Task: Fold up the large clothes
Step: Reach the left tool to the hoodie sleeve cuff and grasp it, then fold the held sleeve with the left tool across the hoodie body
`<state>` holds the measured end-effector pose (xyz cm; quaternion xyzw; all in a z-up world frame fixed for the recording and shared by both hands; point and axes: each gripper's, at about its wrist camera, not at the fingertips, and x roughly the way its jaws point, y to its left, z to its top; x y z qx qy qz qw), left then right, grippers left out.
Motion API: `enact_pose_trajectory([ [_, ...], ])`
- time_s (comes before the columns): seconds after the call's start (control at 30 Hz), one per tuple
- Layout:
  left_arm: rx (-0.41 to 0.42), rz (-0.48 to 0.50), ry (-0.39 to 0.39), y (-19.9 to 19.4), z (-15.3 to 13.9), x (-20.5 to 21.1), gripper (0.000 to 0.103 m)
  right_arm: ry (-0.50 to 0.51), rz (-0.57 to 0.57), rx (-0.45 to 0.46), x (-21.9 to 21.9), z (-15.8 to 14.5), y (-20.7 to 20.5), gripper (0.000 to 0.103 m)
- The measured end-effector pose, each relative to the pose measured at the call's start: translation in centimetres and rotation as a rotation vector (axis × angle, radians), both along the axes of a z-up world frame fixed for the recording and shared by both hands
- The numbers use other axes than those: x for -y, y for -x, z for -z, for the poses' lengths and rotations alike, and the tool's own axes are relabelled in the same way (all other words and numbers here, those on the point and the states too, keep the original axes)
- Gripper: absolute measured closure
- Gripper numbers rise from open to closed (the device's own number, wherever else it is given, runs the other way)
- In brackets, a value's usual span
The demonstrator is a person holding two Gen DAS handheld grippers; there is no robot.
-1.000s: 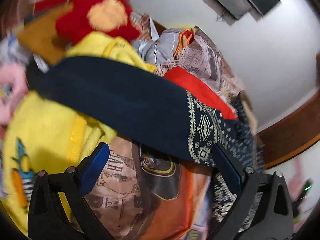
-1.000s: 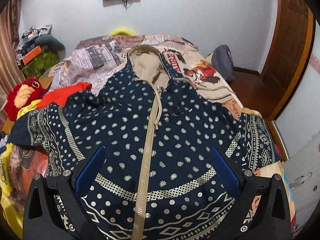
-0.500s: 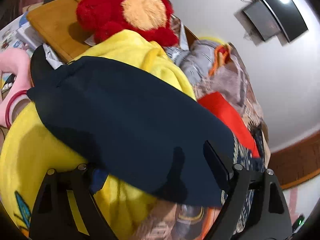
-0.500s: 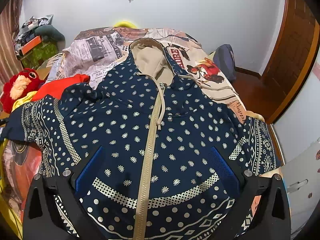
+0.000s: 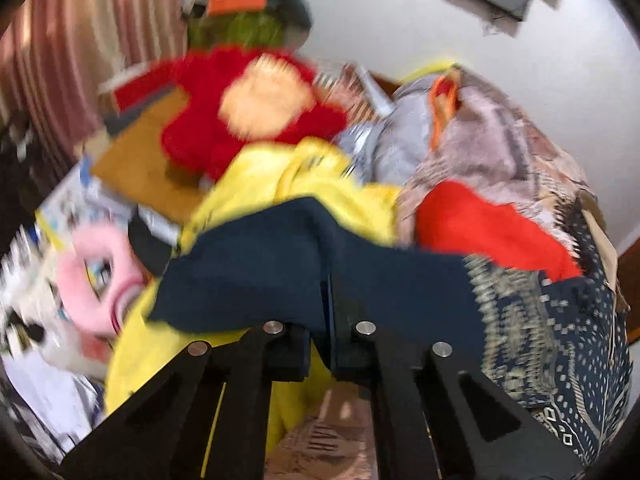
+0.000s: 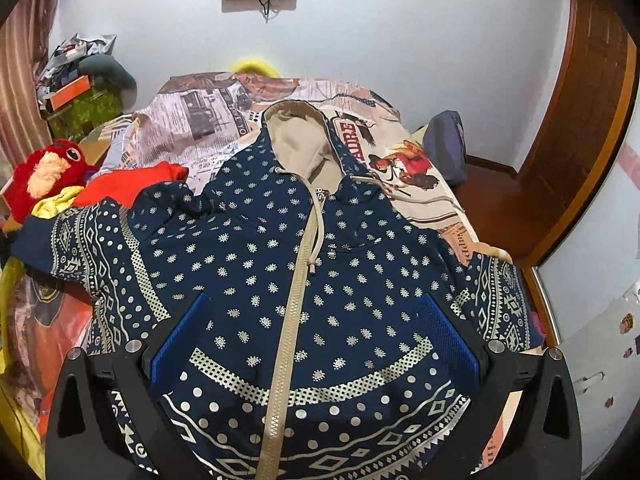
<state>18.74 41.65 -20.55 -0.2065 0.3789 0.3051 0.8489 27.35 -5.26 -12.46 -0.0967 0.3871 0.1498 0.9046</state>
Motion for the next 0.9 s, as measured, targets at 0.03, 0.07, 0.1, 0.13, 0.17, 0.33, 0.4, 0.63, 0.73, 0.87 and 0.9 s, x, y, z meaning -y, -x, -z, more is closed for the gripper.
enact_pose_trajectory([
  [0.03,0.011,0.018,-0.027,-0.4,-1.1,0.6,0.099,-0.002,-0.002,0.002,0.2,-0.1,0.1,0.000],
  [0.07,0.026,0.039,-0.050,-0.9,-2.3,1.2,0.100,-0.004,-0.004,0.003,0.3,-0.2,0.1,0.000],
  [0.1,0.047,0.062,-0.067,-1.4,-3.6,2.0,0.100,-0.007,-0.006,0.005,0.4,-0.3,0.2,0.000],
  [0.13,0.063,0.078,-0.074,-2.1,-4.3,2.3,0.101,-0.010,-0.007,0.008,0.6,-0.4,0.2,0.000],
  [0.17,0.093,0.105,-0.085,-2.7,-5.7,3.3,0.101,-0.014,-0.007,0.011,0.8,-0.5,0.3,0.000],
  [0.33,0.203,0.226,-0.096,-6.2,-10.5,8.3,0.101,-0.044,0.001,0.034,2.3,-1.3,-0.1,0.000],
  [0.4,0.246,0.287,-0.088,-7.9,-12.2,11.0,0.101,-0.052,0.006,0.038,2.9,-1.6,-0.3,0.000],
  [0.63,0.313,0.418,-0.099,-14.4,-15.4,20.8,0.101,-0.066,0.034,0.046,5.3,-1.5,-1.6,0.000],
  [0.73,0.315,0.503,-0.051,-17.3,-15.4,24.8,0.101,-0.067,0.047,0.036,6.2,-1.0,-2.1,0.000],
  [0.87,0.276,0.630,-0.052,-20.4,-14.0,31.1,0.101,-0.071,0.069,0.026,7.7,-0.5,-2.5,0.000],
  [0.9,0.256,0.661,-0.051,-21.0,-13.3,32.7,0.101,-0.070,0.077,0.021,8.2,-0.2,-2.7,0.000],
])
